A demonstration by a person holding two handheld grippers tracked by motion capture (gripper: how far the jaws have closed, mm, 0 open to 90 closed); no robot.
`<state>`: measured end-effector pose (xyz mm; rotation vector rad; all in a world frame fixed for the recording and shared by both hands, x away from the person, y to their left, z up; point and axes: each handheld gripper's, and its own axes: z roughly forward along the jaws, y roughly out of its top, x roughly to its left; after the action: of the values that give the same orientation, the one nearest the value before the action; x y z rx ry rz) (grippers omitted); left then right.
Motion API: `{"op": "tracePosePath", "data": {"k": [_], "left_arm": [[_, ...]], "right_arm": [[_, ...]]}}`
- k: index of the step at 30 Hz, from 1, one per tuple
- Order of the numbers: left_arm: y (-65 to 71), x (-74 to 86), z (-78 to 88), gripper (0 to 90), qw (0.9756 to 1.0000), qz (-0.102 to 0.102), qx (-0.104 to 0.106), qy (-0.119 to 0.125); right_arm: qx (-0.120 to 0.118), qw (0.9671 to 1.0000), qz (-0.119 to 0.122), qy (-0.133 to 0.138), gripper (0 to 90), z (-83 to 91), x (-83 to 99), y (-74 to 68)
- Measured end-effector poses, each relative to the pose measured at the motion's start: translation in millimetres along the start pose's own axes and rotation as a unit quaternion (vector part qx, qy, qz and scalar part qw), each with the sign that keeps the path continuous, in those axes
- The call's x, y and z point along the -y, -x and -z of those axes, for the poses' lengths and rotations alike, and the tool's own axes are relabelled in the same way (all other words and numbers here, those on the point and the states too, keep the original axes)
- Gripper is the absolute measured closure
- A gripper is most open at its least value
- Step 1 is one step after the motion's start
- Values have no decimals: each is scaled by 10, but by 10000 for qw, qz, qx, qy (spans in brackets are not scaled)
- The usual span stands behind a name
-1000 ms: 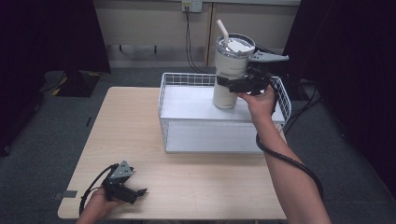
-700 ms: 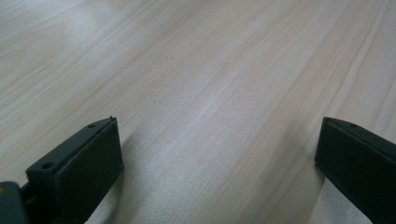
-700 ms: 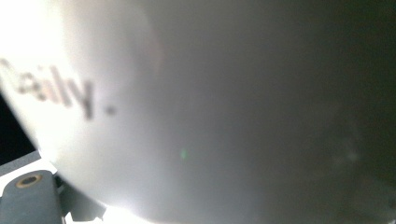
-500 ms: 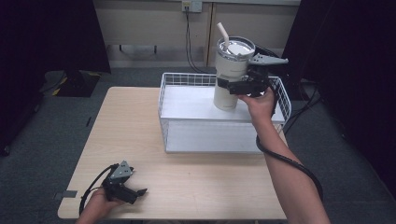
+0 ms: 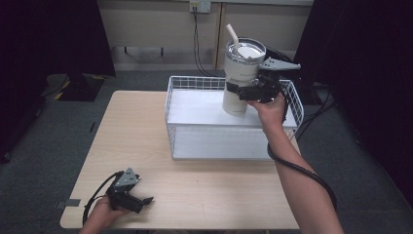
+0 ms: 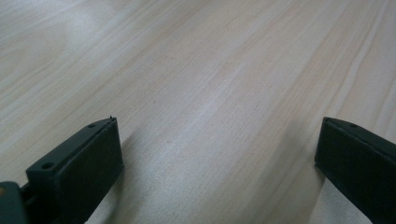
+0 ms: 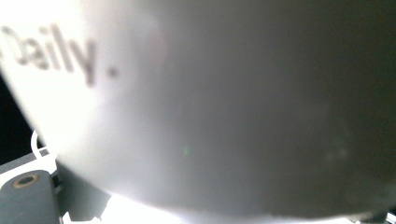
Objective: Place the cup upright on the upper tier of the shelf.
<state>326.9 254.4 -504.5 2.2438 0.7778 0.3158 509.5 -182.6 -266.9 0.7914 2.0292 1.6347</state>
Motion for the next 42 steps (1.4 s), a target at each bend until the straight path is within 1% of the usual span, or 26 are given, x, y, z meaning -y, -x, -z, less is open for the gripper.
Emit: {"op": "tracePosePath", "data": {"k": [4, 9, 11, 12, 16, 21, 25, 29, 33, 36, 37, 38, 40, 41, 42], "left_arm": [[0, 0, 0, 1, 10000, 1, 0, -1], [0, 0, 0, 1, 10000, 1, 1, -1], [0, 0, 0, 1, 10000, 2, 2, 2], [0, 0, 0, 1, 10000, 1, 1, 0], [0, 0, 0, 1, 10000, 0, 0, -2], [0, 0, 0, 1, 10000, 0, 1, 3], [0, 0, 0, 1, 10000, 0, -1, 0], [0, 0, 0, 1, 10000, 1, 2, 3], [0, 0, 0, 1, 10000, 0, 0, 0], [0, 0, 0, 1, 10000, 1, 0, 0], [0, 0, 0, 1, 10000, 1, 0, 0], [0, 0, 0, 1, 10000, 1, 1, 1], [0, 0, 0, 1, 10000, 1, 0, 1], [0, 0, 0, 1, 10000, 0, 2, 3], [0, 0, 0, 1, 10000, 2, 0, 0]], "right_arm": [[4, 10000, 28, 16, 88, -1, 12, 0], [88, 9999, 72, 17, 86, -7, 24, -19], [89, 9999, 87, -120, 83, -11, 27, -14], [83, 9998, 74, -142, 83, -11, 35, -14], [120, 9998, 134, -130, 85, 9, 53, -24], [29, 9999, -31, -97, 82, 8, 92, 3], [51, 9999, -24, -93, 83, 15, 101, -2], [3, 9998, -105, -142, 82, 29, 126, 6], [-15, 9998, -122, -183, 81, 39, 145, 13], [24, 9996, -40, -264, 83, 52, 154, 6], [24, 9996, -40, -264, 83, 52, 154, 6], [6, 9994, -38, -356, 83, 63, 176, 13], [8, 9993, -32, -365, 83, 73, 183, 13], [21, 9993, 1, -361, 84, 82, 186, 10], [40, 9991, 53, -426, 84, 103, 200, 2]]}}
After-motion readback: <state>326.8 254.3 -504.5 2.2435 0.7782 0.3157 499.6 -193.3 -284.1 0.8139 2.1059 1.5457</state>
